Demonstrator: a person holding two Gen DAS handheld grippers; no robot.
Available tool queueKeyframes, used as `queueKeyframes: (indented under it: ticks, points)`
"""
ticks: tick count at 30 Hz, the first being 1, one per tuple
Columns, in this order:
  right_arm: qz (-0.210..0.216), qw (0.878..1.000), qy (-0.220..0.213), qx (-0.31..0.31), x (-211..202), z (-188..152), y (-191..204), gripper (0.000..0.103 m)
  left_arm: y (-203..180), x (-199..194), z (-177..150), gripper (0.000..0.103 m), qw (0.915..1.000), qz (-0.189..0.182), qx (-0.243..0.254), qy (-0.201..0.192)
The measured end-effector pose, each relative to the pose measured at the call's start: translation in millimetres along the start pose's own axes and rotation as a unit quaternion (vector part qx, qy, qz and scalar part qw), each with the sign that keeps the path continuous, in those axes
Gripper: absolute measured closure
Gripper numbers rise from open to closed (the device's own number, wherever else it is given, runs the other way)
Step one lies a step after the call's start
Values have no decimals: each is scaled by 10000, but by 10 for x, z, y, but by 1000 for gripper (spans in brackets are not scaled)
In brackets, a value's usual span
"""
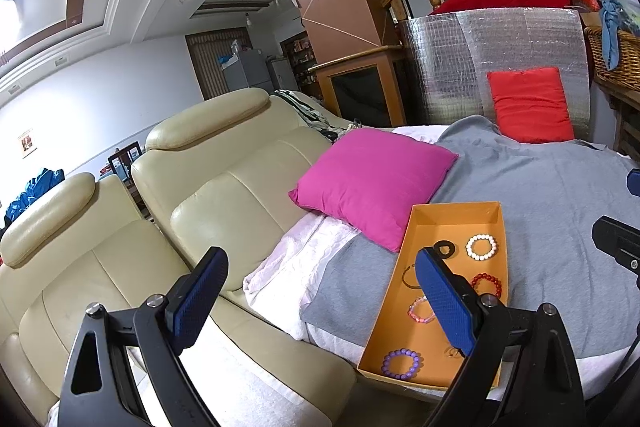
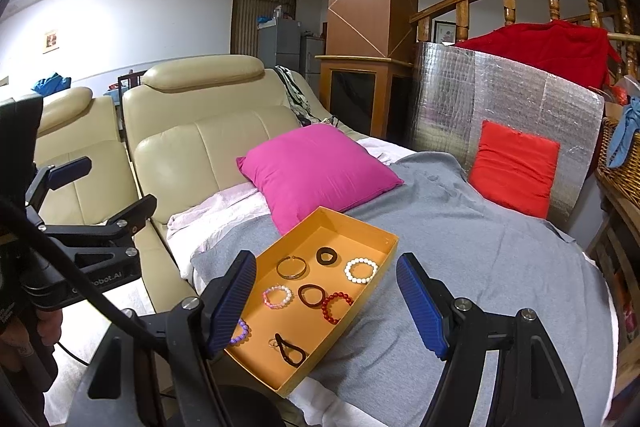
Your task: Organize jewelry
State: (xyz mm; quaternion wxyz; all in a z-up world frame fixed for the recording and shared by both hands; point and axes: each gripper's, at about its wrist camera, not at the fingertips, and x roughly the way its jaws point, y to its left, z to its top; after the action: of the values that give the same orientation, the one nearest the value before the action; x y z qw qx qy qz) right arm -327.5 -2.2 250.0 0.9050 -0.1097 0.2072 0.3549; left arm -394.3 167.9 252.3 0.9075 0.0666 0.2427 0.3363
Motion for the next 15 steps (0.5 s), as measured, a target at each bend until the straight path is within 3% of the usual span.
queueKeyframes:
  ticks: [15]
  points:
    - [21,9999,-8,-134,47,36,123,27,84,62,-36,8,10000,9,-30,69]
